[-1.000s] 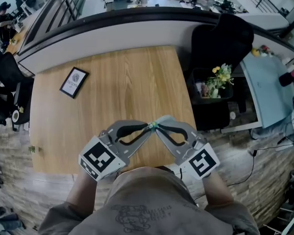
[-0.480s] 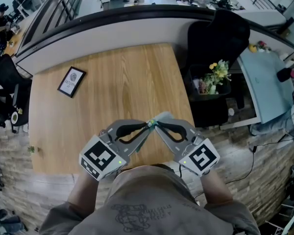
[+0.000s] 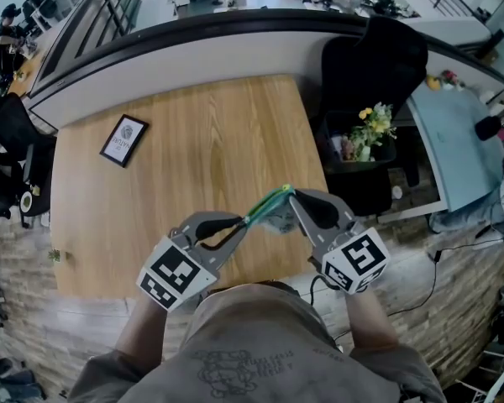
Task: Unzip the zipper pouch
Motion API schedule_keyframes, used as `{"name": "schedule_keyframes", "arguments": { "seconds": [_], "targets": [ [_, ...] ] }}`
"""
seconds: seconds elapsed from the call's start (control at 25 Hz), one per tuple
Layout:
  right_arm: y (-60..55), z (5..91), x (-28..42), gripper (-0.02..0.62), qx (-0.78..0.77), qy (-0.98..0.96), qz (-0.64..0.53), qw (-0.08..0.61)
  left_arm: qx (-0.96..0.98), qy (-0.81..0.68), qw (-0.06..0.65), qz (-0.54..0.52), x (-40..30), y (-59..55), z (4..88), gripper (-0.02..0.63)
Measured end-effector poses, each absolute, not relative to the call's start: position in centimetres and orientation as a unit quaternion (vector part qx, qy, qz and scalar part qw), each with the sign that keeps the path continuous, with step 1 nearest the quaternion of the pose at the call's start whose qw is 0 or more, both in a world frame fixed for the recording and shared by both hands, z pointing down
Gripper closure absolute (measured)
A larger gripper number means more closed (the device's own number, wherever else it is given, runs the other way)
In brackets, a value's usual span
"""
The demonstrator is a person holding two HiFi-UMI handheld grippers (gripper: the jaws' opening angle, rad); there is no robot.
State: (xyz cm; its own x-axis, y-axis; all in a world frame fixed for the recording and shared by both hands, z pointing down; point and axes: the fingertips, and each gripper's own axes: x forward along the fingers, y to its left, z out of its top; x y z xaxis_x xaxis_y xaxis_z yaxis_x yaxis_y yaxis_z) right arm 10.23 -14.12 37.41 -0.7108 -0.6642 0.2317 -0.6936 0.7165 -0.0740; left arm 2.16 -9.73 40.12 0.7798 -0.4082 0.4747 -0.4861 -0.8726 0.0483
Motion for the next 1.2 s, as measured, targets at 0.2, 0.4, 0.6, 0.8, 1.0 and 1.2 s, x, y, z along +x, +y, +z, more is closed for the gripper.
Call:
{"name": "schedule_keyframes", "arguments": {
  "seconds": [0.2,0.4,0.6,0.8,1.0,1.2],
  "targets": [
    [-15.4,37.2,13.3,0.580,0.412,-0.903,0.078,0.093,0.930,-0.253,0.094,0.250,0.5,-9.6,41.1,0.569],
    [-15.4,37.5,14.0,0.580,0.418,-0.899,0.086,0.097,0.925,-0.274,0.108,0.239,-0.8,-9.8,41.0,0.569],
    [-15.3,37.0,13.1,0.580,0.416,-0.901,0.088,0.085,0.915,-0.319,0.129,0.210,-2.2,-10.9,40.6,0.565],
    [-15.8,34.1,12.2,0.578,0.411,-0.907,0.054,0.075,0.904,-0.378,0.125,0.157,-3.5,-12.6,38.2,0.557],
    [-17.3,29.2,11.8,0.578,0.432,-0.900,0.017,0.042,0.893,-0.429,0.103,0.092,-4.7,-14.4,34.0,0.551],
    [-18.0,23.9,12.5,0.578,0.462,-0.886,-0.040,-0.003,0.873,-0.481,0.058,0.049,-7.5,-15.4,29.1,0.556]
  ]
}}
